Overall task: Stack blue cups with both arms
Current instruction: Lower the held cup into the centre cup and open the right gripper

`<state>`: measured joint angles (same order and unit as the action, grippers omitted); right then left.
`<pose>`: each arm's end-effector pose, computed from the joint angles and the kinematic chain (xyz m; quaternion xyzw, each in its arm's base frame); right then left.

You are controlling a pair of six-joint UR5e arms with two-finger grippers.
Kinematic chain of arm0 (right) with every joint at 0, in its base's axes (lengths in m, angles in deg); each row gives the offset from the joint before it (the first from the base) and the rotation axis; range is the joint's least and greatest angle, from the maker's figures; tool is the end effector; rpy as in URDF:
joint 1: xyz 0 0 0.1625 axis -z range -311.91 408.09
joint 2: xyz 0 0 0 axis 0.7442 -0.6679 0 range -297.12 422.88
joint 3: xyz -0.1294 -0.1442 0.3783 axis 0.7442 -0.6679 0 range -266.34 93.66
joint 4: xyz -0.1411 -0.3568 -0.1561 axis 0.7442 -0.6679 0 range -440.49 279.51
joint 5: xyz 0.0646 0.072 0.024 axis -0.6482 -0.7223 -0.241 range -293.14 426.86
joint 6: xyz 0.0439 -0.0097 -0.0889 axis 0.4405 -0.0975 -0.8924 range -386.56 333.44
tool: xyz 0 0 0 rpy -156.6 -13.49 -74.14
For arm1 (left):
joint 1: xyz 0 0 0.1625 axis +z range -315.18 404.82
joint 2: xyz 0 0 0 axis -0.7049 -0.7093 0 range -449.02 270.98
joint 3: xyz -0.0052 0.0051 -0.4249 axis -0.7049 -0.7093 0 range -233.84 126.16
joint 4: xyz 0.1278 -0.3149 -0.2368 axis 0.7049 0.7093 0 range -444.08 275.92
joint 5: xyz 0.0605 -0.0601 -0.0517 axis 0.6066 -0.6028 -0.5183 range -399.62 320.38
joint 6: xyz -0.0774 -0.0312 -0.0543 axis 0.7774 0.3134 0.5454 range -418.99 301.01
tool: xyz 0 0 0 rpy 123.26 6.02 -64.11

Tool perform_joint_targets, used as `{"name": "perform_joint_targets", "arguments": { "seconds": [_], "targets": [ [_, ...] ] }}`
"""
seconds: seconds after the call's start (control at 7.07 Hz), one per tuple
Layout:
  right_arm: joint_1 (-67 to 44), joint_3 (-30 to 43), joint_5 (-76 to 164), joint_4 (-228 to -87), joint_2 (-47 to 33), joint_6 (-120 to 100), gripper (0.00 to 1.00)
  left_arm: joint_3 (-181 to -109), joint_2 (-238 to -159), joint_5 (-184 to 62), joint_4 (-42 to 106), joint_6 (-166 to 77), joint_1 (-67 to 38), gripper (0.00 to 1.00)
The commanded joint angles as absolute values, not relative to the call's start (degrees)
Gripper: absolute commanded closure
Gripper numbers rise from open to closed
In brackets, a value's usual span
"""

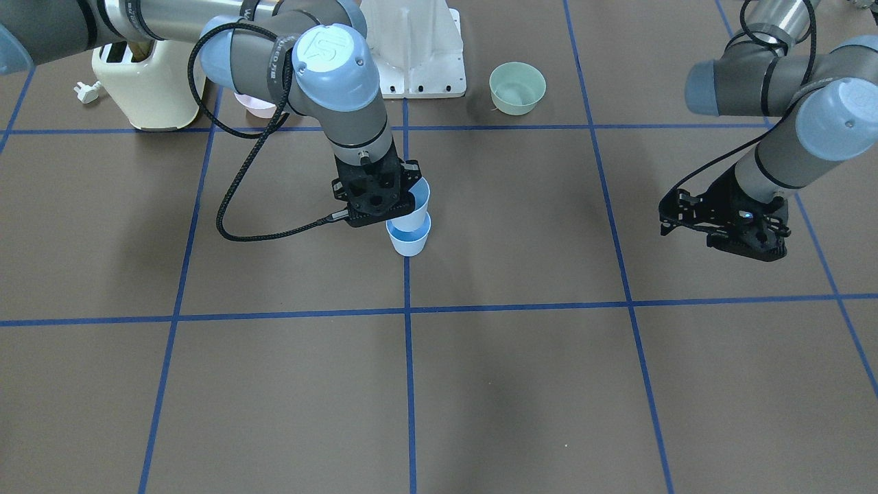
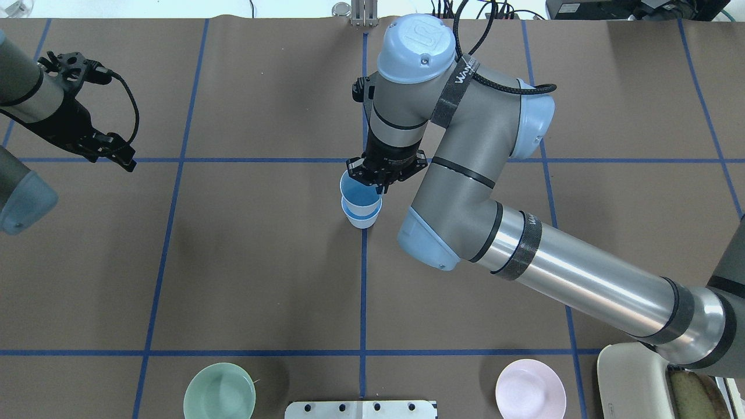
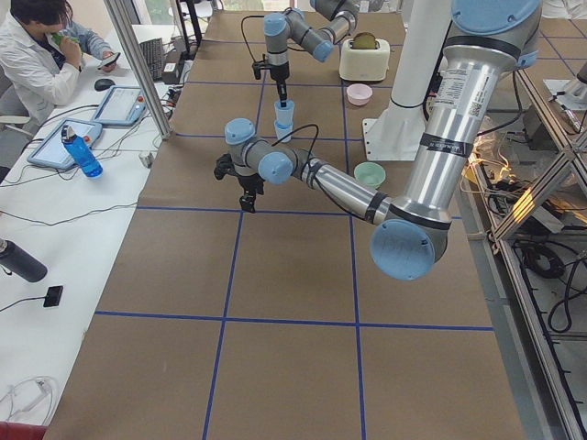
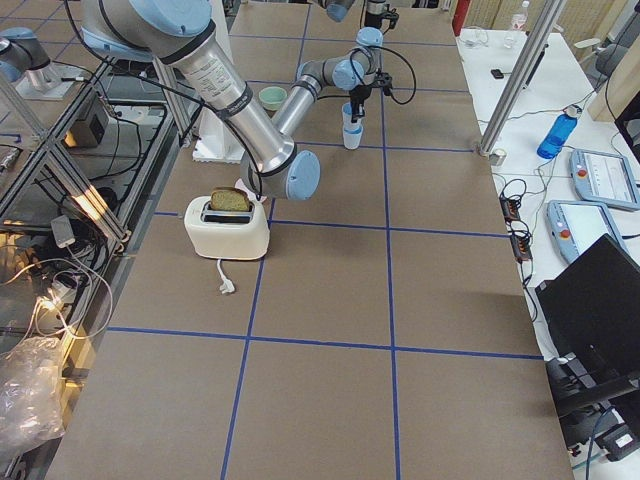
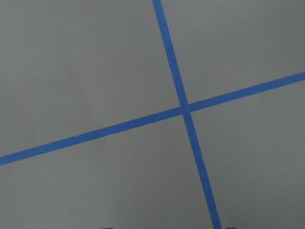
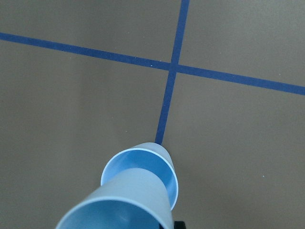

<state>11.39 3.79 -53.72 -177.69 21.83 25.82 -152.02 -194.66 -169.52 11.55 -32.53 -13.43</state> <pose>-0.5190 -0.4899 0.1426 0.0120 -0.4235 -0.1014 0.9001 0.2555 -0.5448 0.4308 0.0483 0.4045 0.1286 0.9042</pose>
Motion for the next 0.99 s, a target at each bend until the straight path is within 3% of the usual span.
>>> {"name": "perform_joint_targets", "arguments": {
  "seconds": [0.0,0.42,0.57,0.71,0.85],
  "targets": [
    [11.6,3.6,-53.5,-177.6,21.8,25.8,1.0,-152.0,-194.7,-169.5,11.5,-32.5,-13.4,0.17],
    [12.0,3.6,-53.0,-177.6,21.7,25.7,1.0,-152.0,-194.6,-169.5,11.5,-32.5,-13.4,0.17],
    [12.0,3.6,-53.0,-177.1,21.7,25.7,0.82,-152.0,-194.6,-169.5,11.5,-32.5,-13.4,0.17],
    [12.0,3.4,-52.5,-175.1,21.2,25.8,0.44,-152.0,-194.6,-169.5,11.5,-32.5,-13.4,0.17],
    [12.0,3.1,-52.2,-175.0,21.3,25.8,0.35,-152.0,-194.6,-169.5,11.5,-32.5,-13.4,0.17]
  ]
}}
